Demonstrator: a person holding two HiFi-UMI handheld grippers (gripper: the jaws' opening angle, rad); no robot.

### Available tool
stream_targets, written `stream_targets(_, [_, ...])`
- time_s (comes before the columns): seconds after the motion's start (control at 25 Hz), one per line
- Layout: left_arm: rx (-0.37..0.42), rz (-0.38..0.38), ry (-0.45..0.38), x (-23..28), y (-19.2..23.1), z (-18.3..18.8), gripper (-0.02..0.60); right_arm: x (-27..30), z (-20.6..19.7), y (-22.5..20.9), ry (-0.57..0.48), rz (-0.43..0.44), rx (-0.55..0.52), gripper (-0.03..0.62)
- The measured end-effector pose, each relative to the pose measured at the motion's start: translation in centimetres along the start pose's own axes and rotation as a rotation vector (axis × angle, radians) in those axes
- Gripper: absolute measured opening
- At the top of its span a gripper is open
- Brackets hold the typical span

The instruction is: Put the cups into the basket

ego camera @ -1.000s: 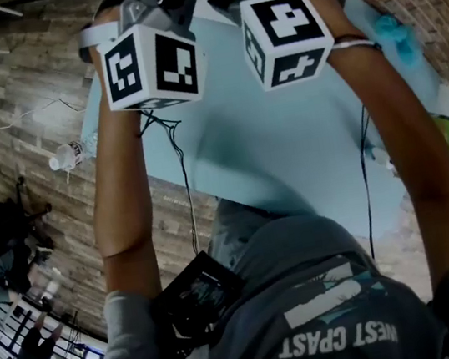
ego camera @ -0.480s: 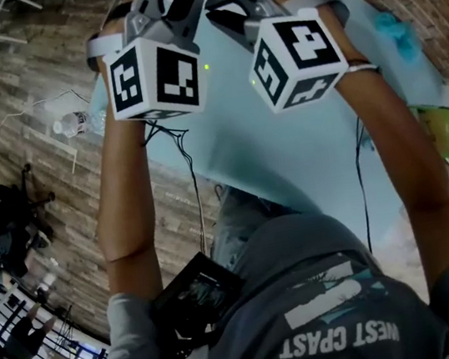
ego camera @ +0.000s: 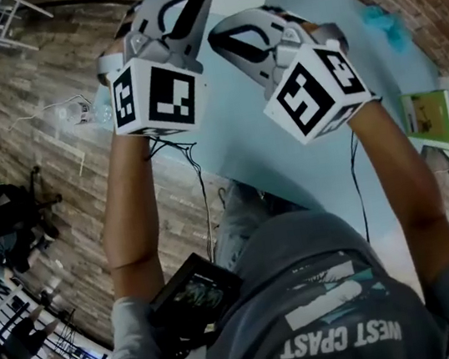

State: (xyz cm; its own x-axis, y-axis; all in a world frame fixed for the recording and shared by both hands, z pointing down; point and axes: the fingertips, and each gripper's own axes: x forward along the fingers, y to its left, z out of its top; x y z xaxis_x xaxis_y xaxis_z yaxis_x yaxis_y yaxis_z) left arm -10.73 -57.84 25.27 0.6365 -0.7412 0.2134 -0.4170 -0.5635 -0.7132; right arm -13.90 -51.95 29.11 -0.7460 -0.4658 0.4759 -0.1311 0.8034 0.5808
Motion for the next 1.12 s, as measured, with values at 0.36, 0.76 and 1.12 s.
stream_targets(0.36, [-0.059,0.003,-0.049,-4.4,-2.7,4.3,0.0,-6.8,3.6,4.5,-0.114,-0.001,0.049,0.015])
stream_targets(0.76, [-0.097,0.019,-0.064,-10.0,-4.7,6.9,0.002,-11.8,8.0,9.8,-0.205,-0.002,0.075,0.014])
stream_targets(1.12, [-0.151,0.054,-0.079,-13.9,-7.5,9.3,0.0,-15.5,9.0,13.9,-0.228,-0.007,0.107,0.014])
